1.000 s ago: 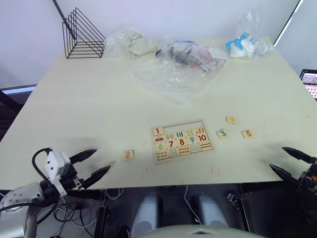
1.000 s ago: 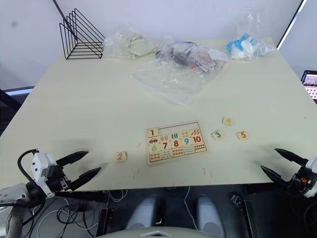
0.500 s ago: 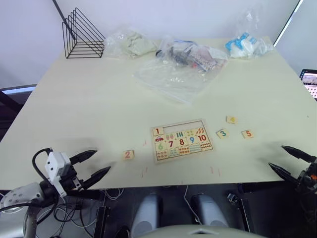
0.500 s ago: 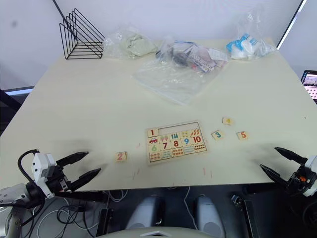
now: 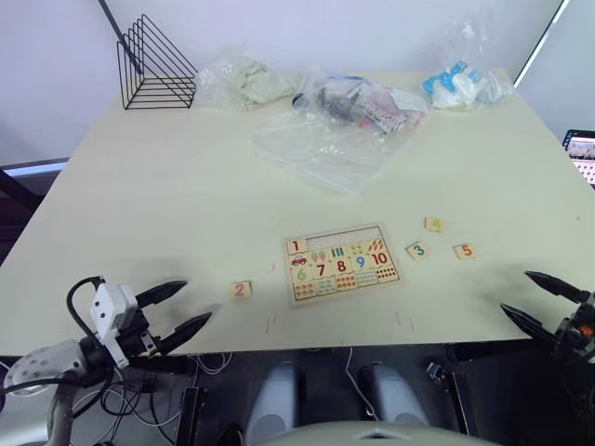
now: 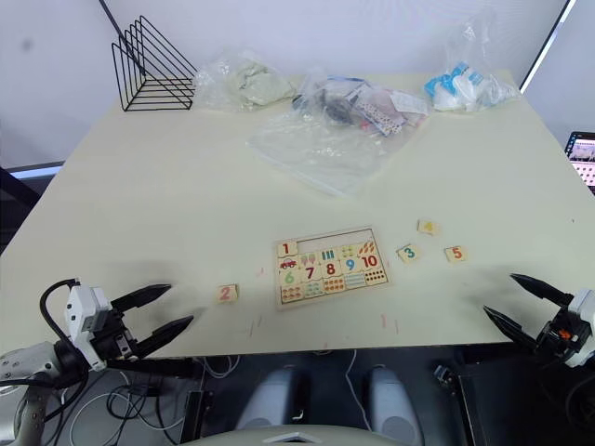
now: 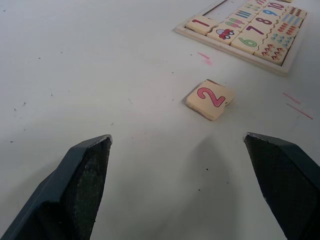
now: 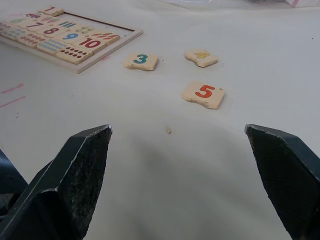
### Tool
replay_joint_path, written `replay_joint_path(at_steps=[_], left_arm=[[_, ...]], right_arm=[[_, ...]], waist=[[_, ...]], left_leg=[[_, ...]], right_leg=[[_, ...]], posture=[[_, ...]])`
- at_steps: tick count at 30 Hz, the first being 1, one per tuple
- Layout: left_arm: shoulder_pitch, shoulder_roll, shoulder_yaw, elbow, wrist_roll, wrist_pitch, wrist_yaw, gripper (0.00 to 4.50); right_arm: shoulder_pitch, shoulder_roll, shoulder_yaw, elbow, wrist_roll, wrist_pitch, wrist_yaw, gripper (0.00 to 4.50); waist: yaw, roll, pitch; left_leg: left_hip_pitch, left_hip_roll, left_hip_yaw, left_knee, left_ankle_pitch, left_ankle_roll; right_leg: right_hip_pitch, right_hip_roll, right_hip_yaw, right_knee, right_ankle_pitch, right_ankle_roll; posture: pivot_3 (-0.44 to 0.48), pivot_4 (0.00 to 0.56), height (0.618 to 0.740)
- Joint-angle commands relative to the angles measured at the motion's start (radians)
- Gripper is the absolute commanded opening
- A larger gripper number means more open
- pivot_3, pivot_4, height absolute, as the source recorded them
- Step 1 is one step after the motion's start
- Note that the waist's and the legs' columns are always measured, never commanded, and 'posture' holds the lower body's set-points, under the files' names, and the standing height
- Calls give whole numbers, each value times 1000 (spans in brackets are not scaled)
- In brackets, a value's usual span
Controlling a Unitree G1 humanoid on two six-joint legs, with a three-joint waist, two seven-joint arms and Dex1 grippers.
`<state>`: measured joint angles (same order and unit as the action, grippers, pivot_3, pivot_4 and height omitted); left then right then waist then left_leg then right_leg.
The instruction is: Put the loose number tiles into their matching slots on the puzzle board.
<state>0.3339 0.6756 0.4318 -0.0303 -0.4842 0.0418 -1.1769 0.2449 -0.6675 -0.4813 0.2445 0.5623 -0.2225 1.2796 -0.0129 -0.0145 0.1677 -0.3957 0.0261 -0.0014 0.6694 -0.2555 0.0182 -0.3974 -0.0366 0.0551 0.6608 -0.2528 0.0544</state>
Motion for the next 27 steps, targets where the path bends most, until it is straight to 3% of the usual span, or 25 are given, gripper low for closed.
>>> replay_joint_path(at_steps=[1, 9, 16, 27], left_arm=[[0, 17, 7, -32, -16, -4, -5, 4486], [-9, 23, 1, -23, -18, -11, -17, 4486], [-89, 95, -31, 59, -4, -54, -144, 4486], [-414, 225, -247, 365, 100, -264, -436, 4486]], right_arm=[[4, -5, -30, -19, 24, -6, 5, 4500], [4, -1, -30, -15, 23, -14, 8, 4500], [55, -13, -25, -114, 113, 52, 107, 4500], [27, -34, 13, -192, 170, 71, 308, 4500]], waist=[[0, 0, 0], [0, 0, 0], [1, 0, 0], [2, 0, 0]], left_leg=[[0, 0, 0, 0, 0, 0], [0, 0, 0, 0, 0, 0], [0, 0, 0, 0, 0, 0], [-1, -3, 0, 0, 0, 0]], right_leg=[[0, 0, 0, 0, 0, 0], [0, 0, 0, 0, 0, 0], [0, 0, -1, 0, 0, 0], [0, 1, -2, 0, 0, 0]], posture=[[0, 150, 740], [0, 150, 740], [0, 150, 740], [0, 150, 740]])
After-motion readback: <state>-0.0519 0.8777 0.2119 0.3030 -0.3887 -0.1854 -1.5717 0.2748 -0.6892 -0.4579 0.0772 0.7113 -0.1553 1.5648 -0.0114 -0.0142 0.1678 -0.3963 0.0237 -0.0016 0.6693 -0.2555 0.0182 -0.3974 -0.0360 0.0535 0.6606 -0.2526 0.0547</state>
